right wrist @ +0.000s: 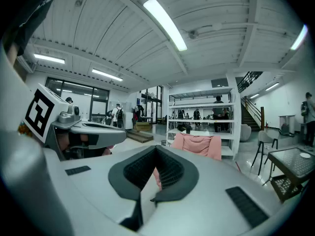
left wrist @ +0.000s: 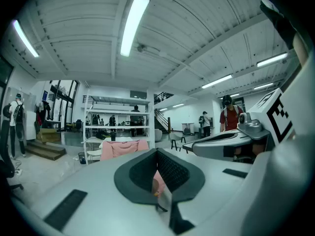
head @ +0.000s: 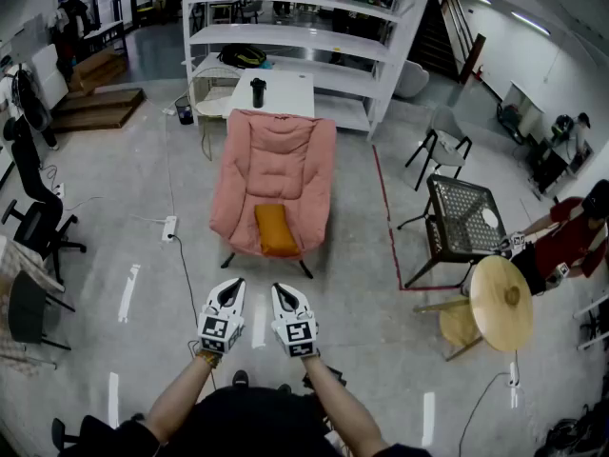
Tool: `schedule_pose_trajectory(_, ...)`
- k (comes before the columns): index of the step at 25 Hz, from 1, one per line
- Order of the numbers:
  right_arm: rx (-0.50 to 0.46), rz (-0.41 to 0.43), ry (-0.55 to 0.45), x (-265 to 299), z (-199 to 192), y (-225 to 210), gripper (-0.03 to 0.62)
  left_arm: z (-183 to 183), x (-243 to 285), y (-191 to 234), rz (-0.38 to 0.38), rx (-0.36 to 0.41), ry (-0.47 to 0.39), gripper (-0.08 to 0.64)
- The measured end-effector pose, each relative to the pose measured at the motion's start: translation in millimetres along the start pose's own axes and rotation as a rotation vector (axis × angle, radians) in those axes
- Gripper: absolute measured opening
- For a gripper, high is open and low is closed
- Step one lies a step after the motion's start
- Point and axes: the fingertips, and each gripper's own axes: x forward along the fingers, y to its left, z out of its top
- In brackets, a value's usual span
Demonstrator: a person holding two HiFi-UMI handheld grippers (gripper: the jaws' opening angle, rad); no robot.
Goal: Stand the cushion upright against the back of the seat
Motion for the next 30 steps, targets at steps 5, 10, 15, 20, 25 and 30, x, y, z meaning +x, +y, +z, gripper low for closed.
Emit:
schedule_pose_trajectory(5, -0.022, 0.029, -0.036, 22.7, 14.7, -11.8, 0.015, 16.6, 26.1, 14.4, 0.012, 0.003, -0.027, 0.012)
schedule_pose_trajectory(10, -0.001, 0.063, -0.052, 25.5, 14.6, -1.8, 0.017, 12.9, 26.0, 15.2, 0.002, -0.002, -0.021, 0.012)
schedule_pose_trajectory(15, -0.016, 0.061, -0.045, 24.0, 16.0, -4.4, 0.015, 13.2, 27.9, 10.7, -0.002, -0.003, -0.014, 0.012)
schedule_pose_trajectory(20, -0.020, 0.056, -0.048, 26.1, 16.4, -11.3, 0.015, 12.2, 34.6, 7.8, -0.008, -0.003, -0.015, 0.012)
schedule_pose_trajectory(25, -0.016, 0.048, -0.049, 25.7, 15.7, -16.6, 0.016, 15.1, 39.3, 3.0, -0.013, 0.006, -0.020, 0.012)
schedule_pose_trajectory(30, -0.005, 0.059, -0.065, 27.0, 16.0, -23.8, 0.015, 16.4, 47.4, -1.1, 0.000, 0.008, -0.015, 0.012)
